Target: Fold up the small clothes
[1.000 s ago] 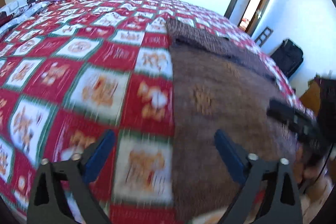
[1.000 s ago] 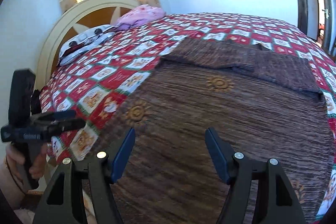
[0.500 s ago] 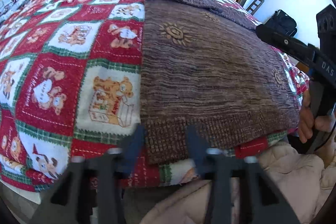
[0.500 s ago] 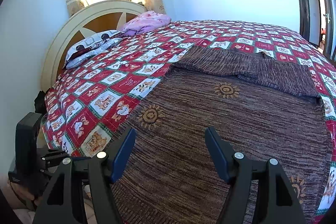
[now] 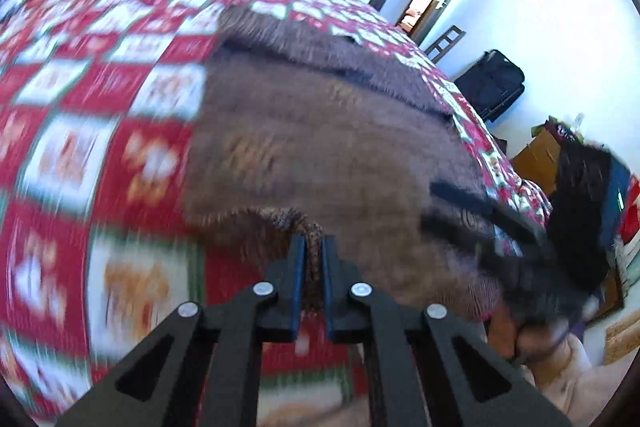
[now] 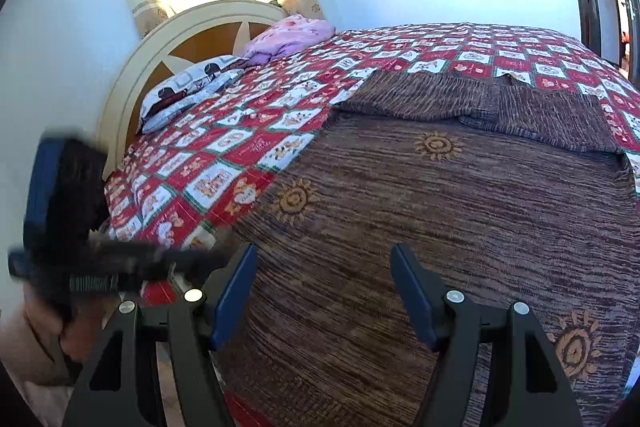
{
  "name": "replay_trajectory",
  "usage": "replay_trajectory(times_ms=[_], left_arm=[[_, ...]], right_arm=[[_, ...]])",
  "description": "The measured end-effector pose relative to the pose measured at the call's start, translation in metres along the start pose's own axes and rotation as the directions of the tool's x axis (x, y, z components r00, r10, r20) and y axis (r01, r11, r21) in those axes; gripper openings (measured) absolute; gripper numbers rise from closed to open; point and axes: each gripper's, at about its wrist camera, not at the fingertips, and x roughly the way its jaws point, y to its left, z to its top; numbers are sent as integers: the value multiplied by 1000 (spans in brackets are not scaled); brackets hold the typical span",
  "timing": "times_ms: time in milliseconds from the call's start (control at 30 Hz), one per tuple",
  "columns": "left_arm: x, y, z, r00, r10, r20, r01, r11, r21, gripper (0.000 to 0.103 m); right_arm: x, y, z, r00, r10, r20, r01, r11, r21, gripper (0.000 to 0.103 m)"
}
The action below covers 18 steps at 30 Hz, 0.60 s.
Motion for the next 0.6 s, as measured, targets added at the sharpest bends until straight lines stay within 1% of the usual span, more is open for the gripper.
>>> replay_trajectory(times_ms=[67, 133, 233, 333, 400, 433, 500, 533, 567, 600], left_arm=[[15, -4, 19, 1000, -4, 0, 4, 1000, 28, 8], [31, -1, 35, 1000, 12, -17, -12, 999, 42, 8], [48, 5, 45, 998, 45, -39, -42, 997, 59, 8], [43, 13, 49, 998, 33, -53, -30, 998, 53, 8], [28, 20, 53, 999, 29, -17, -28, 998, 55, 10], [17, 25, 55, 999, 38, 8, -39, 997, 71, 13], [9, 29, 56, 998, 53, 18, -55, 992, 110, 17], [6, 30, 56, 998, 58, 18, -60, 988, 142, 23], [2, 30, 53, 998, 66, 14, -68, 980, 186, 35], [-1, 30, 52, 997, 74, 9, -74, 972, 221, 43]], right_arm=[[2, -1, -3, 1000, 5, -12, -5, 1000, 1, 70], [4, -4, -5, 1000, 18, -24, -17, 1000, 14, 70], [11, -9, -7, 998, 39, -46, -37, 998, 45, 70], [22, -10, -10, 995, 51, -82, -46, 997, 56, 70], [29, -10, -10, 993, 56, -102, -51, 997, 50, 70], [35, -8, -9, 992, 56, -110, -52, 998, 37, 70], [44, -5, -5, 992, 53, -112, -51, 999, 15, 70], [51, -3, -3, 992, 52, -117, -52, 999, 1, 70], [60, 0, -2, 990, 53, -131, -55, 998, -13, 70], [68, 2, -1, 988, 55, -145, -59, 998, -26, 70]])
